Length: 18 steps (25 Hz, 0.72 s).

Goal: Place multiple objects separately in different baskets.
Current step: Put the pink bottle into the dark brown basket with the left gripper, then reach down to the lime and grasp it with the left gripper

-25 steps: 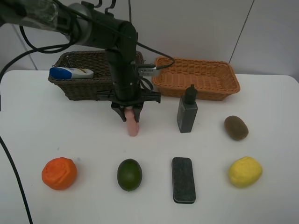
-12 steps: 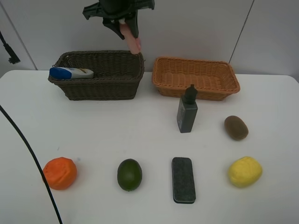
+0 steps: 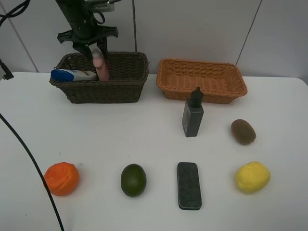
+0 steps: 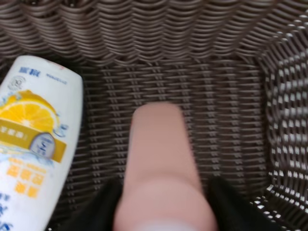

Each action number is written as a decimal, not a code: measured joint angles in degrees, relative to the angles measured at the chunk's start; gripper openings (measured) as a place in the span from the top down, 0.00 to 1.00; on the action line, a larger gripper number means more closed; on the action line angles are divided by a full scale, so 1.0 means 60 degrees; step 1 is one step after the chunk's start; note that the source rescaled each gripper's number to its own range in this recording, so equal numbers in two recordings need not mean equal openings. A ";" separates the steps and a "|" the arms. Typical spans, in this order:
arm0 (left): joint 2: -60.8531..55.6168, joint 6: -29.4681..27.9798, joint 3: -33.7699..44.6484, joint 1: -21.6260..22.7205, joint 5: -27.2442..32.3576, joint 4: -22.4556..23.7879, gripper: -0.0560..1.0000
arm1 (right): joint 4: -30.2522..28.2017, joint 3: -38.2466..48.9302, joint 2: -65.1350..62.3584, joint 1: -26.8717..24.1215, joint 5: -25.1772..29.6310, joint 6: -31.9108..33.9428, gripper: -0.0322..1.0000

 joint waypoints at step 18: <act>-0.2164 0.0088 0.1257 -0.1332 0.0827 -0.1313 0.13 | 0.0000 0.0000 0.0000 0.0000 0.0000 0.0000 0.00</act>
